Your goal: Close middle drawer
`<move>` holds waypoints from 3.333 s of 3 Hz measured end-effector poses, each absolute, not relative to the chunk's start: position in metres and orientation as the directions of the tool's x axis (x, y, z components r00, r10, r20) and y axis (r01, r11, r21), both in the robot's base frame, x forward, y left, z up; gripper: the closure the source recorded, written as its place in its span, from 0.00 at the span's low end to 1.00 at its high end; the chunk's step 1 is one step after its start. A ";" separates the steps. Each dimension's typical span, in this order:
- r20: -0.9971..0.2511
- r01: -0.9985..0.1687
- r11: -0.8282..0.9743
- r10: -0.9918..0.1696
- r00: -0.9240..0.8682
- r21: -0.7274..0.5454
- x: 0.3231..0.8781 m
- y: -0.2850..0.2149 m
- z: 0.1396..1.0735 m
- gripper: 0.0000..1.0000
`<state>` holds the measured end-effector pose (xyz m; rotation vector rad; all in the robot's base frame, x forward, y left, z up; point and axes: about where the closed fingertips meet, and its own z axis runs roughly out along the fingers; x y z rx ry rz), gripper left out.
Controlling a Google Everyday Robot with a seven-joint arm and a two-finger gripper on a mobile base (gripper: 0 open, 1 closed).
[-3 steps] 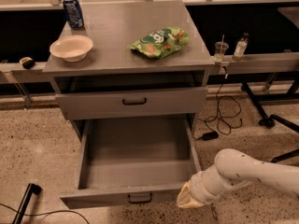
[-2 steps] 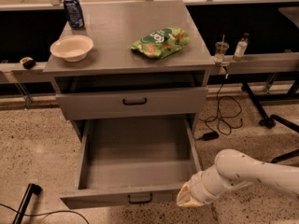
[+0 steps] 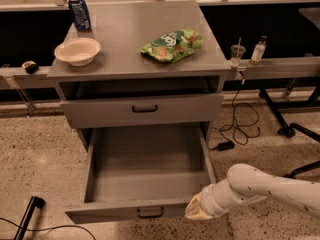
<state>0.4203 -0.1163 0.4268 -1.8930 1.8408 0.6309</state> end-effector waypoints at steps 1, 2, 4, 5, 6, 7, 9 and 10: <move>-0.591 -1.000 0.018 -0.807 -0.007 -0.013 0.431 -0.114 0.418 1.00; -0.595 -0.998 0.049 -0.804 -0.015 -0.041 0.435 -0.110 0.418 1.00; -0.685 -0.939 0.290 -0.723 -0.087 -0.186 0.470 -0.094 0.411 1.00; -0.706 -0.911 0.330 -0.705 -0.064 -0.248 0.493 -0.087 0.403 1.00; -0.719 -0.890 0.351 -0.694 -0.038 -0.292 0.517 -0.086 0.400 1.00; -0.754 -0.869 0.362 -0.656 0.021 -0.339 0.542 -0.099 0.397 1.00; -0.773 -0.866 0.367 -0.633 0.034 -0.339 0.564 -0.110 0.399 1.00; -0.798 -0.872 0.357 -0.599 0.063 -0.336 0.586 -0.103 0.400 1.00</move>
Offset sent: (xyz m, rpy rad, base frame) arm 0.0406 0.0193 -0.0005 0.0255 -0.2266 -0.2610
